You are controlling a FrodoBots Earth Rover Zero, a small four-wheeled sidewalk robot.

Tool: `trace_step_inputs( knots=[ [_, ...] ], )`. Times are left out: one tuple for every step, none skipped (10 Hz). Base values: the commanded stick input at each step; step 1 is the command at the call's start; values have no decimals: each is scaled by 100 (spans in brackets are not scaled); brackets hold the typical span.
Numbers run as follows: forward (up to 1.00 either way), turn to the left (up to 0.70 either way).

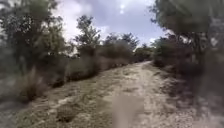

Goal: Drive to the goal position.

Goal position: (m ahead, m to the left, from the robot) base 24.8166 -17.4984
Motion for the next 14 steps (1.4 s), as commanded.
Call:
trace_step_inputs(
  knots=[
    [85, 0],
    [85, 0],
    [85, 0],
    [85, 0],
    [85, 0],
    [85, 0],
    [85, 0],
    [85, 0],
    [85, 0],
    [85, 0],
    [85, 0],
    [85, 0],
    [85, 0],
    [85, -21]
  ],
)
